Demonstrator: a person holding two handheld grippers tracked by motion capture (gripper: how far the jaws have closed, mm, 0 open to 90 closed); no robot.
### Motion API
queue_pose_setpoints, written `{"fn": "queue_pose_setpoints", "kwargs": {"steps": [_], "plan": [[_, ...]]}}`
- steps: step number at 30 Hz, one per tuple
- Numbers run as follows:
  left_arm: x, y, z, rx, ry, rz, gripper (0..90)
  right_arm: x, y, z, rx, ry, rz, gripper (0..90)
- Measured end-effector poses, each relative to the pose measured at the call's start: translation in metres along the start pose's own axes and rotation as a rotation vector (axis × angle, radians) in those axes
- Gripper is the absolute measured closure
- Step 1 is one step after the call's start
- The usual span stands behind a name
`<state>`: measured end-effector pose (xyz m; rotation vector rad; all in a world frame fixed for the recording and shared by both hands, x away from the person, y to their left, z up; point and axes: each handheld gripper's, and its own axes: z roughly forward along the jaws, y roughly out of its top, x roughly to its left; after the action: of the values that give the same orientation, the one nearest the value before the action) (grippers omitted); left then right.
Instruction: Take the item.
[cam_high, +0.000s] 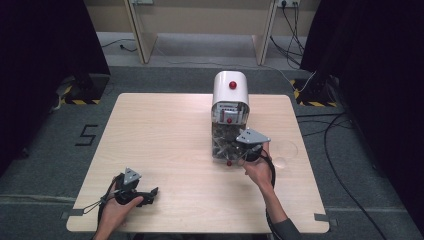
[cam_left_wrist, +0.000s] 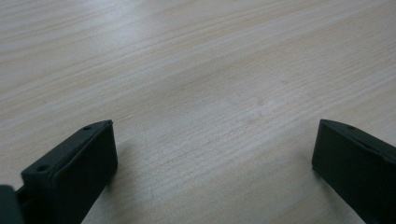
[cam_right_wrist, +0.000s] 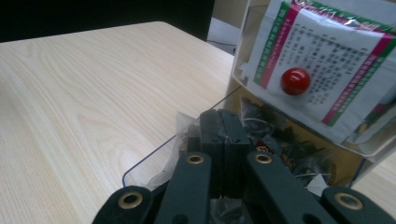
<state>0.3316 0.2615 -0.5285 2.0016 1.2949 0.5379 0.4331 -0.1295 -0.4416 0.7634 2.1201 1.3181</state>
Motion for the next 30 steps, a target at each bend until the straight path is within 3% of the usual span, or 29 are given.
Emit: {"fn": "queue_pose_setpoints", "kwargs": {"steps": [18, 30], "plan": [[0.0, 0.0, 0.0, 0.0, 0.0, 0.0, 0.0, -0.009, 0.005, -0.025, -0.051, -0.028, 0.021, 90.0], [0.0, 0.0, 0.0, 0.0, 0.0, 0.0, 0.0, -0.014, 0.001, -0.05, -0.064, -0.059, 0.027, 90.0]]}}
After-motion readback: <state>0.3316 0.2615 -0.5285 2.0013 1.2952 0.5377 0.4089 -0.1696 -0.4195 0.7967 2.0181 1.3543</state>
